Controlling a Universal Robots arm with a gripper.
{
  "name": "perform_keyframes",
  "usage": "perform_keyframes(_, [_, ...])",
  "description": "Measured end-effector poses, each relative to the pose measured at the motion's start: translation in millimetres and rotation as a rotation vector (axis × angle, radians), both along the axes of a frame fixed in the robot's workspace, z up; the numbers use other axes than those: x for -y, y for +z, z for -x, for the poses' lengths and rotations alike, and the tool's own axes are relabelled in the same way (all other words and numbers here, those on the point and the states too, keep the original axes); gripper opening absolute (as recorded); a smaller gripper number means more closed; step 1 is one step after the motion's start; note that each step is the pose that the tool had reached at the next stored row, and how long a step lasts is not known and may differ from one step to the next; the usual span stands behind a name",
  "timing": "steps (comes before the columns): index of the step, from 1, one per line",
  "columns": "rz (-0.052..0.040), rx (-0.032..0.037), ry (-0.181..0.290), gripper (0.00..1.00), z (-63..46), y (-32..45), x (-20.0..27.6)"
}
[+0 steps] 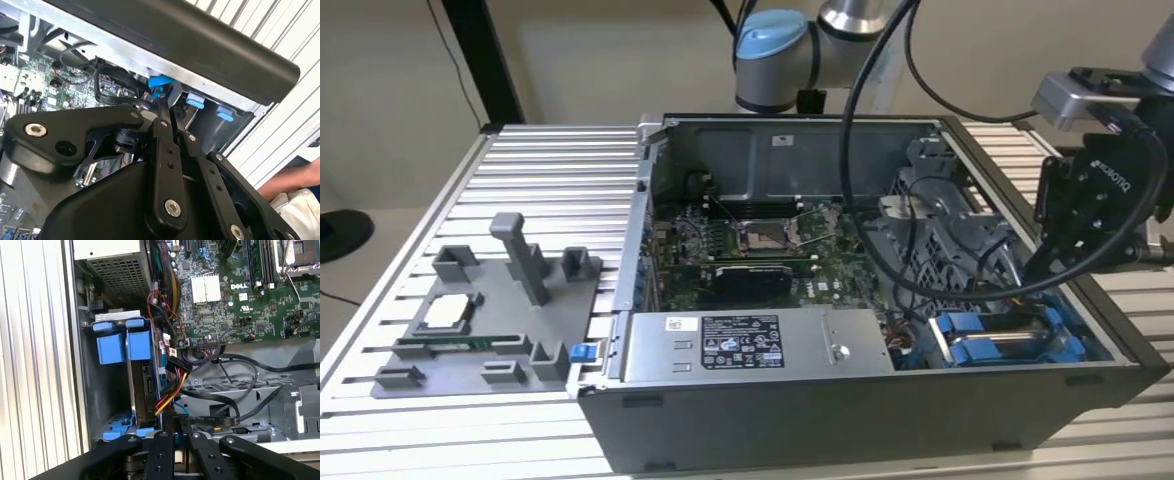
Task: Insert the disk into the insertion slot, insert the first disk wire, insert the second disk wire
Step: 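Insert the second disk wire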
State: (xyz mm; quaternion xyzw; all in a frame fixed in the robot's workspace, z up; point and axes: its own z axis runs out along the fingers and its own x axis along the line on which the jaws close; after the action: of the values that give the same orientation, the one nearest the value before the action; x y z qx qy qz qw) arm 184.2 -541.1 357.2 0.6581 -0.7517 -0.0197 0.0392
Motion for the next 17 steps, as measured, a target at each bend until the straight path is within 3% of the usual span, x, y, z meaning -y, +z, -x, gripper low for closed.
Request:
perform_keyframes(13, [-0.0042,0.0014,0.000,0.00,32.9,2.6,13.2])
perform_keyframes(15, [-0.0076,0.0154,0.000,0.00,35.6,2.7,14.2])
perform_keyframes(17, [-0.0133,0.0383,0.000,0.00,37.3,2.6,15.2])
